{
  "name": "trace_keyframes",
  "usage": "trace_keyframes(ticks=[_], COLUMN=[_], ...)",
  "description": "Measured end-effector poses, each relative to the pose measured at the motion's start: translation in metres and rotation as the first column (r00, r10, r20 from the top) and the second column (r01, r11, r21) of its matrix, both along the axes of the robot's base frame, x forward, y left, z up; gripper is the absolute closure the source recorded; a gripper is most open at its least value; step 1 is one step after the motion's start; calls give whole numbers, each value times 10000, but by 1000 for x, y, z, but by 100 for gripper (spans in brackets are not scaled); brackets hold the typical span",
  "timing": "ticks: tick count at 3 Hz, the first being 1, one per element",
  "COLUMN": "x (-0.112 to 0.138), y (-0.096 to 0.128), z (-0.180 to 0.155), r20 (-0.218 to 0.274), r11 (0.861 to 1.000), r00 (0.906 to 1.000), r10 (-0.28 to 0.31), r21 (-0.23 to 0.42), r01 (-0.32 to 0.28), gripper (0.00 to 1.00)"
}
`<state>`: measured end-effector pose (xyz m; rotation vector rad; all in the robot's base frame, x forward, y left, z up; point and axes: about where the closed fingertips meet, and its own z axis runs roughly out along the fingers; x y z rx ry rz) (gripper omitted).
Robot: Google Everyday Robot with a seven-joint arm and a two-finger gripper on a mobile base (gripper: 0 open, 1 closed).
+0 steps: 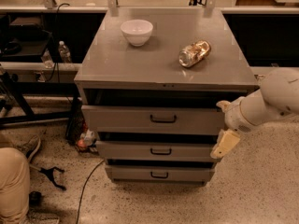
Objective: Open top drawer
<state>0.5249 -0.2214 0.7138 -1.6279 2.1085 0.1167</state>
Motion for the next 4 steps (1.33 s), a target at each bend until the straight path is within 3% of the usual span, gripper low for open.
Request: trace_keyframes(ticks=[2,3,4], x=[55,71,61], y=[-9,-10,-12], z=[-31,-40,-46], r20=[763,651,183], r11=[9978,9966,9971], r00=[9969,9974,9992], r10=[212,311,361], r21=[-643,-777,-680], r01=[-163,-260,-348], gripper=[1,25,54])
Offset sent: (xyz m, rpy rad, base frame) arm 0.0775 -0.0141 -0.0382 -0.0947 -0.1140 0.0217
